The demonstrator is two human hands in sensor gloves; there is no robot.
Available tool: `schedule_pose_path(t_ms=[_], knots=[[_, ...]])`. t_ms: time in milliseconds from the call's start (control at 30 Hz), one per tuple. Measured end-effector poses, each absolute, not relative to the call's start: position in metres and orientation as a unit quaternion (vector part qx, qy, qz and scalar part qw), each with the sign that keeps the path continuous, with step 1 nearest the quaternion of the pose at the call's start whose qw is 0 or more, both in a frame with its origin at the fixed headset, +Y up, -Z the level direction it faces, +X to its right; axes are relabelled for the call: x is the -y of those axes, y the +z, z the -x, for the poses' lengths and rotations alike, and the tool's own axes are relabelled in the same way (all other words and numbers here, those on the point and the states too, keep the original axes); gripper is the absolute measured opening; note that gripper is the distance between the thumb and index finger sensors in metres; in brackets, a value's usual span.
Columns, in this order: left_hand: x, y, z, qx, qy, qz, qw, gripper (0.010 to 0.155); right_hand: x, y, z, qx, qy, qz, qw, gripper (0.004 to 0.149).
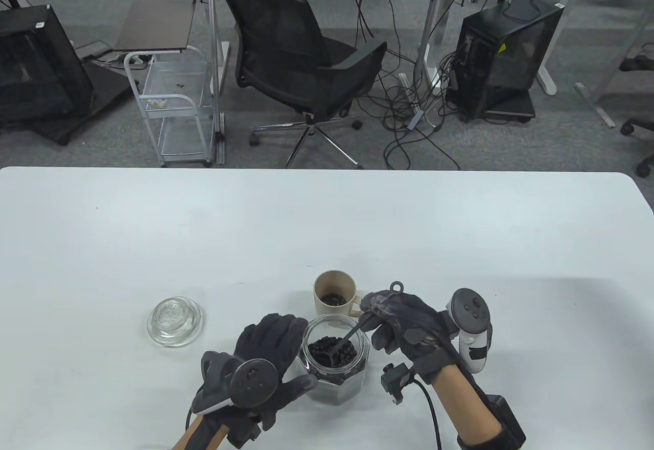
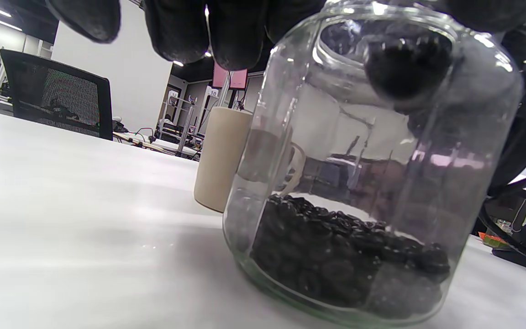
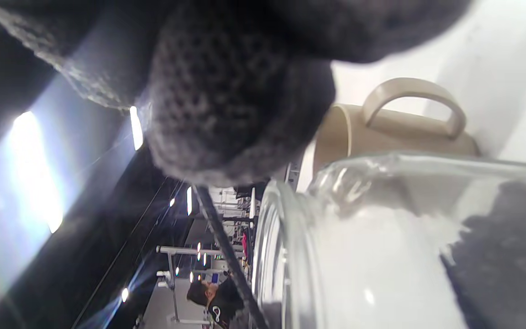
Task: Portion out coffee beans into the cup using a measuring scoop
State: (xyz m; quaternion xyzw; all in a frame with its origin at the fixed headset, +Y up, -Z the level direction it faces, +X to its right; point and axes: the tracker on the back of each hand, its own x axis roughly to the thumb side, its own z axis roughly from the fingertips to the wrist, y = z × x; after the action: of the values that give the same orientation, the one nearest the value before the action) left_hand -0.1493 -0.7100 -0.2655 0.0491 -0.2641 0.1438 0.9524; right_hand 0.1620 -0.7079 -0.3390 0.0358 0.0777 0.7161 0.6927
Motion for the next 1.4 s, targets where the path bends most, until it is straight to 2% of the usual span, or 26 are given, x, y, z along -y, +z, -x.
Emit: schedule_pose_path(t_ms=[233, 433, 767, 933, 1233, 1367, 1400], knots=[[0.710, -0.265, 0.149, 0.264, 0.143, -0.049, 0.952, 0.094, 0.730, -0.345, -0.172, -0.109, 0.667, 0.032, 0.737, 0.043], [0.710, -0.265, 0.149, 0.264, 0.143, -0.050, 0.953, 0.094, 0.732, -0.349, -0.181, -0.102, 0.637, 0.054, 0.762, 0.043], [0.710, -0.266, 0.149, 0.264, 0.142, -0.049, 0.953, 0.094, 0.728, -0.354, -0.200, -0.031, 0.554, 0.099, 0.826, 0.045], [0.710, -0.266, 0.149, 0.264, 0.142, -0.049, 0.953, 0.094, 0.739, -0.359, -0.210, 0.009, 0.592, 0.125, 0.796, 0.045], [0.709, -0.265, 0.150, 0.264, 0.138, -0.050, 0.953, 0.093, 0.732, -0.361, -0.197, 0.076, 0.686, 0.063, 0.721, 0.045], [0.709, -0.265, 0.150, 0.264, 0.133, -0.053, 0.954, 0.093, 0.719, -0.357, -0.185, 0.121, 0.763, -0.005, 0.635, 0.043], [0.709, -0.265, 0.150, 0.264, 0.133, -0.053, 0.954, 0.093, 0.712, -0.356, -0.180, 0.134, 0.780, -0.045, 0.610, 0.043]])
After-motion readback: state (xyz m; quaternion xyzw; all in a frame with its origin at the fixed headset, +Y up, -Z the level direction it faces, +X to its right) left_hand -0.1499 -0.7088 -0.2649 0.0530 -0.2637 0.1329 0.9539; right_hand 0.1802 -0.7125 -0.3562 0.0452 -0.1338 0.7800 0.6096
